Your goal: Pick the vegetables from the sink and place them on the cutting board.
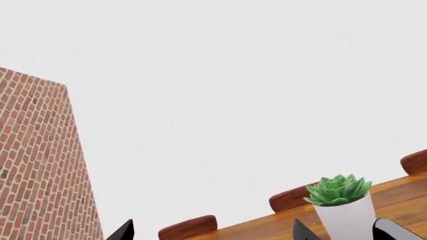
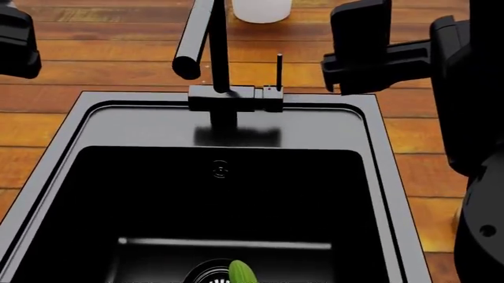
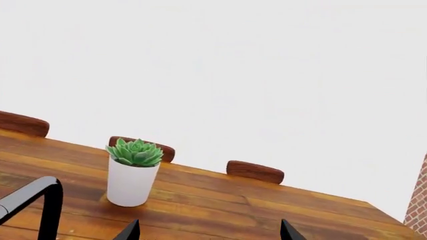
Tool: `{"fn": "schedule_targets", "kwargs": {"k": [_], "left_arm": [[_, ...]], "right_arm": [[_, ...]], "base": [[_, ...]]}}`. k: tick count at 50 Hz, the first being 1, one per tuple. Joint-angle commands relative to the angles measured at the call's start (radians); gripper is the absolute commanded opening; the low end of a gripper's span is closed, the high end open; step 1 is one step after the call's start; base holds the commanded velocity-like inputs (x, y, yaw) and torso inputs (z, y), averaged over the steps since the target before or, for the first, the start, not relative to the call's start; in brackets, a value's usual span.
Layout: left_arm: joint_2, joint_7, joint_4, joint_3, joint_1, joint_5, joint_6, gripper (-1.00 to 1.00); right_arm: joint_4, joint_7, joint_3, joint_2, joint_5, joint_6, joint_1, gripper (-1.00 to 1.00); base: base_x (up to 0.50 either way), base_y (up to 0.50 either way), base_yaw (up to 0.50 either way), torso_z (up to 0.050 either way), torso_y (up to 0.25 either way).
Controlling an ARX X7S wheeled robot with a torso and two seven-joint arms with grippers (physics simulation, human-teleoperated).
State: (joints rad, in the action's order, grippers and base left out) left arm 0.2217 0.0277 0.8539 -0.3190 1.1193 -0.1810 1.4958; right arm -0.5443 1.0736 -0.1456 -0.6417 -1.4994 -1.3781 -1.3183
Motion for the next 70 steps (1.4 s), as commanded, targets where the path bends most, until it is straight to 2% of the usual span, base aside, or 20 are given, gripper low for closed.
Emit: {"fn": "schedule_targets", "kwargs": {"k": [1,3,4,6,11,37,38,40,44,46,47,48,50,52,55,56,59,61,66,70], "left_arm": [[-0.028,0.023,-0.002,0.034,-0.004,-0.009,-0.028,1.0],[-0.033,0.036,0.031,0.048,-0.012,-0.002,-0.024,1.0],[-0.033,0.001,0.058,0.055,-0.032,-0.026,-0.059,1.0],[-0.056,0.034,0.066,0.094,-0.031,-0.01,0.001,1.0],[-0.032,0.047,0.08,0.04,-0.025,0.001,0.018,1.0],[-0.03,0.054,0.068,0.039,-0.024,0.0,0.032,1.0],[-0.005,0.065,0.067,0.0,-0.012,0.009,0.035,1.0],[-0.012,0.106,0.037,0.006,0.042,0.026,0.072,1.0],[0.064,0.233,0.019,-0.048,0.123,0.027,0.074,1.0],[0.08,0.324,-0.017,-0.029,0.137,0.029,0.074,1.0],[0.081,0.402,-0.061,-0.022,0.138,-0.018,0.075,1.0],[0.076,0.477,-0.074,-0.024,0.148,-0.08,0.075,1.0],[0.021,0.777,-0.135,-0.067,0.166,-0.38,0.075,1.0],[0.004,1.077,-0.19,-0.121,0.198,-0.666,0.074,1.0],[0.05,1.304,-0.219,-0.166,0.233,-0.788,0.072,1.0],[0.055,1.326,-0.222,-0.17,0.236,-0.806,0.068,1.0],[0.103,1.502,-0.224,-0.211,0.239,-0.895,0.071,1.0],[0.117,1.541,-0.231,-0.207,0.249,-0.905,0.073,1.0],[0.203,1.542,-0.217,-0.213,0.281,-0.79,0.075,1.0],[0.239,1.542,-0.214,-0.225,0.309,-0.722,0.075,1.0]], "right_arm": [[0.008,0.008,0.019,0.01,-0.013,0.009,-0.002,1.0],[0.007,0.008,0.019,0.008,-0.012,0.012,0.0,1.0],[0.005,0.006,0.02,0.008,-0.012,0.015,0.001,1.0],[0.002,0.003,0.018,0.008,-0.012,0.018,0.0,1.0],[-0.002,0.002,0.018,0.003,-0.012,0.026,0.007,1.0],[-0.001,-0.002,0.0,-0.011,-0.021,0.049,0.003,1.0],[0.005,-0.002,0.0,-0.008,-0.028,0.05,-0.003,1.0],[0.072,-0.046,-0.033,0.007,-0.071,0.016,-0.089,1.0],[0.218,-0.185,-0.114,0.007,-0.091,-0.08,-0.244,1.0],[0.251,-0.308,-0.163,0.002,-0.005,-0.096,-0.322,1.0],[0.28,-0.38,-0.198,0.0,0.049,-0.097,-0.371,1.0],[0.302,-0.467,-0.252,-0.008,0.11,-0.099,-0.422,1.0],[0.355,-0.562,-0.309,-0.01,0.153,-0.108,-0.482,1.0],[0.39,-0.725,-0.413,-0.018,0.218,-0.113,-0.565,1.0],[0.431,-0.974,-0.588,-0.022,0.312,-0.104,-0.683,1.0],[0.434,-1.001,-0.606,-0.024,0.324,-0.095,-0.695,1.0],[0.445,-1.101,-0.683,-0.033,0.359,-0.089,-0.743,1.0],[0.442,-1.124,-0.707,-0.047,0.373,-0.087,-0.753,1.0],[0.409,-1.202,-0.759,-0.114,0.37,-0.109,-0.784,1.0],[0.407,-1.267,-0.805,-0.143,0.39,-0.112,-0.827,1.0]], "base": [[0.0,0.0,0.0,0.0,0.0],[0.0,0.0,0.0,0.0,0.0],[0.0,0.0,0.0,0.0,0.0],[0.0,0.0,0.0,0.0,0.0],[0.0,0.0,0.0,0.0,-0.15],[0.0,0.0,0.0,0.0,-0.24],[-0.02,0.0,0.0,0.0,0.0],[0.0,0.0,0.0,0.0,0.0],[0.0,0.0,0.0,0.0,0.0],[0.0,0.0,0.0,0.0,0.0],[0.0,0.0,0.0,0.0,0.0],[0.0,0.0,0.0,0.0,0.0],[0.0,0.0,0.0,0.0,0.0],[0.0,0.0,0.0,0.0,0.0],[0.0,0.0,0.0,0.0,0.0],[0.0,0.0,0.0,0.0,0.0],[0.0,0.0,0.0,0.0,0.0],[0.0,0.0,0.0,0.0,0.0],[0.0,0.0,0.0,0.0,0.0],[0.0,0.0,0.0,0.0,0.0]]}}
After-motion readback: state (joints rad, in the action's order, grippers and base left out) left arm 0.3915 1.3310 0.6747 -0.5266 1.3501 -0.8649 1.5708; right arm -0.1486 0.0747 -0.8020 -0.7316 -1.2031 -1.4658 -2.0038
